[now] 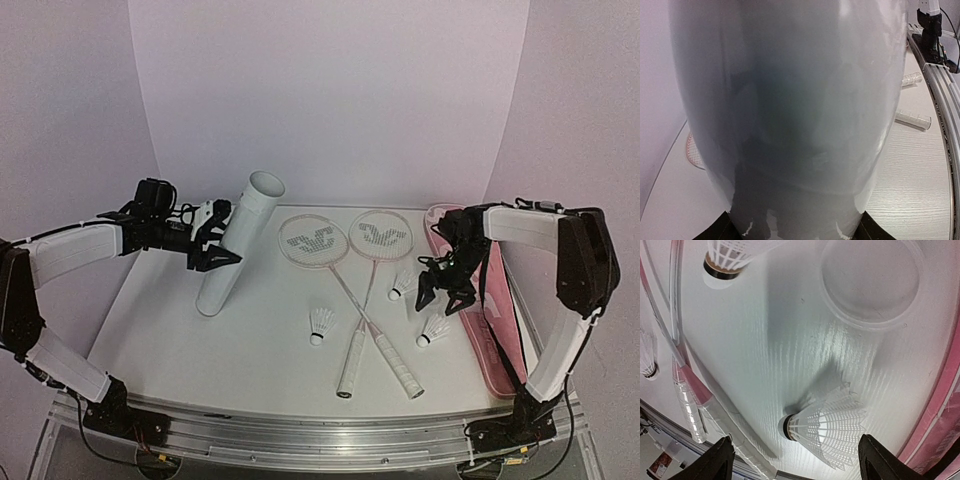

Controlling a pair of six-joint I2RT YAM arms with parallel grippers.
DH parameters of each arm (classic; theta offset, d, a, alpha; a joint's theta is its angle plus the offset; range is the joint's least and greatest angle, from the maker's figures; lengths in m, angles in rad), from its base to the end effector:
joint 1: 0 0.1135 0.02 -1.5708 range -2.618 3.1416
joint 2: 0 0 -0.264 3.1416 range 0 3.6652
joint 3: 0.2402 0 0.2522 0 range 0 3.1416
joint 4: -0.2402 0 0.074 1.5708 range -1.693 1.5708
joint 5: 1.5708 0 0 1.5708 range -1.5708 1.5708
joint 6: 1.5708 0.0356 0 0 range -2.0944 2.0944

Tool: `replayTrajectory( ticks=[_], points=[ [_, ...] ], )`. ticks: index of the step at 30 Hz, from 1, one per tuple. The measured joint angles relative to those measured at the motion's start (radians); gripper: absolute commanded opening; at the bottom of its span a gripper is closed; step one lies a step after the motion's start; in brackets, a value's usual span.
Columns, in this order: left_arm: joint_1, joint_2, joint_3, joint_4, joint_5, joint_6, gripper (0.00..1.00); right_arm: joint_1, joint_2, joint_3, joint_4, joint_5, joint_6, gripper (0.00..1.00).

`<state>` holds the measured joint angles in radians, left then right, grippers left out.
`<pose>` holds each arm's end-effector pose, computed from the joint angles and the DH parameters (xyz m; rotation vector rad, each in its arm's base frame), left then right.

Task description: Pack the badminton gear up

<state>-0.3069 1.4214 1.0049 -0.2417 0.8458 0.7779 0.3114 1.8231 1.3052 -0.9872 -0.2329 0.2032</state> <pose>0.2839 -0.1179 0.2706 1.4109 1.4849 -0.6462 0.3169 0.1106 0.1916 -0.1804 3.1095 0.3784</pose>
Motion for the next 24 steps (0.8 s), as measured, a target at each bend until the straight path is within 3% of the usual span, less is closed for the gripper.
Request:
replayTrajectory(
  ticks=[3,6,8,11,13,24],
  points=[
    [0.000,-0.001,0.000,-0.004,0.001,0.005,0.30,-0.009,-0.001,-0.004,-0.026,0.008,-0.009,0.82],
    [0.000,-0.001,0.000,-0.004,0.004,0.006,0.30,-0.014,-0.001,-0.028,-0.034,0.010,-0.018,0.72],
    [0.000,-0.001,0.000,-0.004,0.006,0.006,0.30,-0.018,0.000,-0.048,-0.038,0.000,-0.027,0.56],
    [0.000,-0.001,0.000,-0.004,0.008,0.006,0.30,-0.027,0.017,-0.054,-0.042,-0.015,-0.042,0.14],
    [0.000,-0.001,0.000,-0.005,0.008,0.006,0.30,-0.037,0.031,-0.055,-0.035,-0.031,-0.051,0.00],
    [-0.005,-0.001,0.001,-0.033,0.018,0.058,0.30,-0.047,-0.057,0.011,-0.074,-0.166,-0.007,0.00]
  ],
)
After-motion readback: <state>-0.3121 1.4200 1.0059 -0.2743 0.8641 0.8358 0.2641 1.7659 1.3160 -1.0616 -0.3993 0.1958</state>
